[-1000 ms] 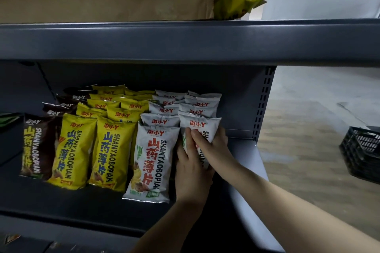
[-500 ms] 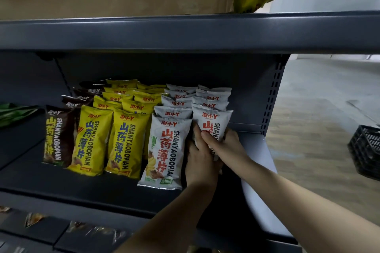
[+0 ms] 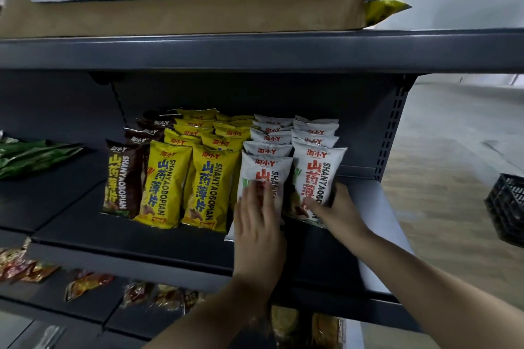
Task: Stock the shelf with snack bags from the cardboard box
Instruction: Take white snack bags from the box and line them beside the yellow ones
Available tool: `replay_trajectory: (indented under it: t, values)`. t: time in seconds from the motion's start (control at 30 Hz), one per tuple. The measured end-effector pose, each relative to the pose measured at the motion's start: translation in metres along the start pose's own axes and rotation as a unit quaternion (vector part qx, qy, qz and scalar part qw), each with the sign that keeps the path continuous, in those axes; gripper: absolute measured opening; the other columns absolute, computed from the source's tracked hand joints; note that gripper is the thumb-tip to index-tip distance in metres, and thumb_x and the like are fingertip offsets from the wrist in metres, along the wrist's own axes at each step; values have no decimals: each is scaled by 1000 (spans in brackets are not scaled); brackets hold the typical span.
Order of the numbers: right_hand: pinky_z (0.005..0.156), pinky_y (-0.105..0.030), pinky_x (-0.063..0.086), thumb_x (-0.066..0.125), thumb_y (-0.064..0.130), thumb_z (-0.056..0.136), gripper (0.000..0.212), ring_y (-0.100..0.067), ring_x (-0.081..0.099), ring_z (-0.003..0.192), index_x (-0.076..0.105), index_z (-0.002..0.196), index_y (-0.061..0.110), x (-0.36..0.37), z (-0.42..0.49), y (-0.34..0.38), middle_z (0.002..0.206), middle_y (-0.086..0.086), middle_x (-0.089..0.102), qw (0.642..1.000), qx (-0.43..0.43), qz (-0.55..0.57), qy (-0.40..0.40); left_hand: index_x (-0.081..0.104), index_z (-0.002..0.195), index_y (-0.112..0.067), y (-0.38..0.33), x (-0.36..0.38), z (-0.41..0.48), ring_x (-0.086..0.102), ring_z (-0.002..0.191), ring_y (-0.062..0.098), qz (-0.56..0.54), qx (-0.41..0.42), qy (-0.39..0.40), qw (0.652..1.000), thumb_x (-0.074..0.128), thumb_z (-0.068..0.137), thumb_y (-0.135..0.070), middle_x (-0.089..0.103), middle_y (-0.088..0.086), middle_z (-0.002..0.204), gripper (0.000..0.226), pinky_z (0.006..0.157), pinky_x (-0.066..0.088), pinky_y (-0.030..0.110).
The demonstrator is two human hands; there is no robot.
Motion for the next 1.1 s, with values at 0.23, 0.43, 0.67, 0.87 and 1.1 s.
replay_trajectory:
  t: [0.23, 0.43, 0.67, 0.87, 1.1]
  values:
    - [85, -24, 40, 60, 12, 88, 60, -20, 49, 113, 34, 141, 20, 14, 1, 1, 127, -9, 50, 996, 2, -85, -22, -1, 146, -26, 29, 15, 16, 30, 133, 49, -117, -36, 14, 992, 81, 66, -33, 24, 33, 145, 114, 101, 38, 52]
    - [93, -33, 41, 60, 29, 85, 67, -26, 43, 120, 30, 145, 26, 11, 1, -4, 125, -10, 46, 987, 23, -154, -32, 9, 147, -19, 28, 14, 26, 39, 128, 45, -112, -28, -16, 993, 82, 63, -35, 31, 30, 142, 113, 99, 44, 50]
    - [111, -24, 24, 59, 23, 89, 65, -23, 30, 137, 31, 145, 6, -1, -37, 97, 146, -12, 30, 904, -218, -310, -199, 14, 148, -19, 33, 23, 25, 57, 104, 42, -60, -67, 13, 996, 84, 54, -46, 45, 29, 128, 120, 80, 56, 45]
    - [116, -49, 26, 39, 50, 90, 67, -25, 34, 140, 37, 146, 12, 82, -21, 115, 149, -9, 39, 793, -315, -519, -44, 6, 146, -1, 35, 25, 27, 45, 126, 34, -116, -62, 6, 991, 87, 52, -42, 36, 24, 139, 131, 103, 40, 38]
    - [113, -52, 24, 33, 51, 91, 68, -29, 39, 138, 43, 142, 6, 92, 9, 109, 146, -15, 44, 777, -256, -570, -82, 14, 145, 7, 44, 32, 28, 44, 127, 35, -151, -121, 28, 981, 88, 52, -30, 40, 23, 137, 125, 106, 33, 31]
Point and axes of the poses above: each hand's wrist, its own z-axis towards the middle knuckle, its own x-axis out of the palm, y = z × x, the point moved 9 cm from there along z, towards the middle knuckle
